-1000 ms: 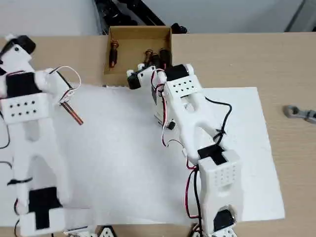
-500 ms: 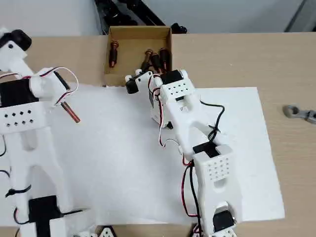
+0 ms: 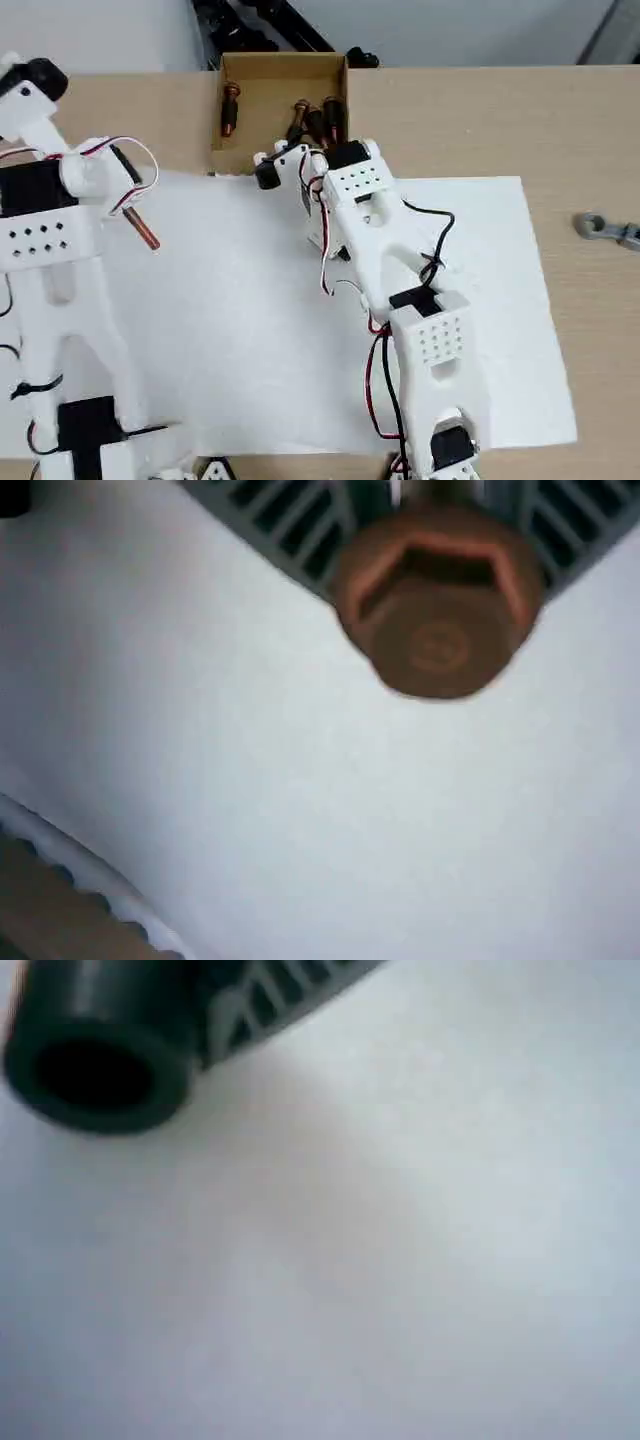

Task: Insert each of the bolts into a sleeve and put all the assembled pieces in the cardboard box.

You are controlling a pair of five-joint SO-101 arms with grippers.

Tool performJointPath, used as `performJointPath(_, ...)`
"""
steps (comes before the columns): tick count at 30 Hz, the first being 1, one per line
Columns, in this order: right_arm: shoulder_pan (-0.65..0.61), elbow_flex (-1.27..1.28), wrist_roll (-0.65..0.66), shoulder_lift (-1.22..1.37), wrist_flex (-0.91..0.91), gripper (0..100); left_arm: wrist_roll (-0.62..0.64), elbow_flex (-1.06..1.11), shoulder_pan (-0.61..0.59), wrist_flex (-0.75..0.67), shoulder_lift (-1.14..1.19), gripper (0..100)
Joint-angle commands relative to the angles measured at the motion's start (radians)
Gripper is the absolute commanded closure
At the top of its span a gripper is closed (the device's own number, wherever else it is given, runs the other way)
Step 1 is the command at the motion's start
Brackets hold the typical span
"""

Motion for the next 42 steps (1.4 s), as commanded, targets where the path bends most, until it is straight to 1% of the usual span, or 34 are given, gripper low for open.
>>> performJointPath(1,-0.027,0.006,-0.002,0.015,0.024,99.8,-0.008,-0.005,0.0,0.005,-0.054,99)
performJointPath(3,-0.03,0.006,-0.005,0.016,0.027,96.8,-0.008,-0.005,0.0,0.005,-0.054,99)
performJointPath(7,-0.033,0.005,-0.069,0.008,0.025,99.5,-0.008,-0.005,-0.003,0.005,-0.064,99)
performJointPath(13,-0.027,0.005,-0.11,-0.082,0.015,99.4,-0.008,-0.007,0.0,-0.003,-0.135,99)
performJointPath(22,-0.027,0.005,-0.115,-0.372,0.016,99.4,-0.008,-0.007,0.0,-0.012,-0.278,99)
performJointPath(30,-0.041,0.005,-0.118,-0.688,0.015,99.4,-0.008,-0.007,0.0,-0.017,-0.456,99)
performJointPath(32,-0.051,0.005,-0.141,-0.783,0.015,99.3,-0.008,-0.007,0.002,-0.017,-0.5,99)
performJointPath(35,-0.065,0.006,-0.21,-0.912,0.015,99.3,-0.008,-0.007,0.008,-0.026,-0.545,99)
performJointPath(38,-0.067,0.011,-0.269,-1.029,0.018,99.3,-0.009,-0.005,0.069,-0.04,-0.559,99)
performJointPath(42,-0.067,0.012,-0.319,-1.153,0.027,99.3,-0.026,0.012,0.192,-0.069,-0.555,99)
